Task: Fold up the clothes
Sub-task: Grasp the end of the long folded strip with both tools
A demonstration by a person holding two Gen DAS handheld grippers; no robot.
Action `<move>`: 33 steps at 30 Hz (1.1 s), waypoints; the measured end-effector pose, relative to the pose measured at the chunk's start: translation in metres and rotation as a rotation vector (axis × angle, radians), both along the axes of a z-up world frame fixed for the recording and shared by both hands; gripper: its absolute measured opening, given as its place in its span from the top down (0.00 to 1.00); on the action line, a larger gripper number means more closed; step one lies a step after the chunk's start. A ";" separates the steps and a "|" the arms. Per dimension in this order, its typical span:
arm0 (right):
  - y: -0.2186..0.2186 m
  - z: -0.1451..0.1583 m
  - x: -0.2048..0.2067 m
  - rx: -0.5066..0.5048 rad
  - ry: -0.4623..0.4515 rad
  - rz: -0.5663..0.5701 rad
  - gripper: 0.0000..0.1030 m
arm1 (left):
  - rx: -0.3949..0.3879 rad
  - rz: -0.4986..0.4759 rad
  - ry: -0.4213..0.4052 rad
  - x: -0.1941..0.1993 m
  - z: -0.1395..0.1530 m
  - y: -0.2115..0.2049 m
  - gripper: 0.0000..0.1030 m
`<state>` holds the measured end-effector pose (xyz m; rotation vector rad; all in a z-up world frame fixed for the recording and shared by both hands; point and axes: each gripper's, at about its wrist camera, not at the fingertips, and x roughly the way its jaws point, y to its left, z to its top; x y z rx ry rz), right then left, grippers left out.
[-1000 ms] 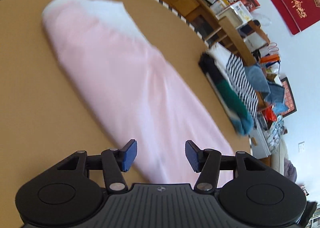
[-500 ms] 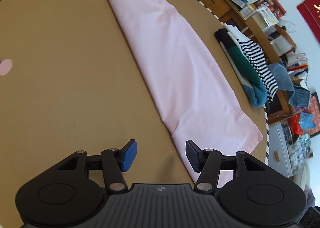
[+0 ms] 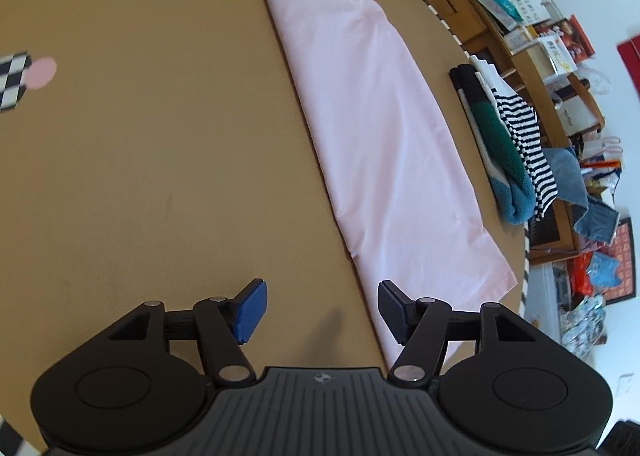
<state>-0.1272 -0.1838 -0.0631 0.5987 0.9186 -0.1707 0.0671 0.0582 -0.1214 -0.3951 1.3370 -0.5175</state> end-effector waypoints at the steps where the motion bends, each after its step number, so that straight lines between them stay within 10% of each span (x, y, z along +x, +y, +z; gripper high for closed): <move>1: -0.020 -0.004 0.007 0.042 0.015 0.009 0.49 | -0.002 0.014 0.022 -0.002 0.000 -0.002 0.34; 10: -0.195 -0.045 0.077 0.431 0.166 0.104 0.49 | -0.138 0.380 0.250 -0.071 -0.011 -0.023 0.33; 18: -0.218 -0.096 0.105 0.757 0.321 0.093 0.46 | -0.251 0.641 0.333 -0.131 -0.036 -0.040 0.32; 26: -0.201 -0.092 0.132 0.739 0.328 0.196 0.48 | -0.287 0.713 0.247 -0.143 -0.036 -0.050 0.30; 30: -0.197 -0.086 0.129 0.630 0.329 0.220 0.89 | -0.266 0.719 0.222 -0.141 -0.031 -0.058 0.21; 33: -0.205 -0.094 0.126 0.682 0.339 0.181 0.92 | -0.233 0.702 0.202 -0.138 -0.026 -0.066 0.20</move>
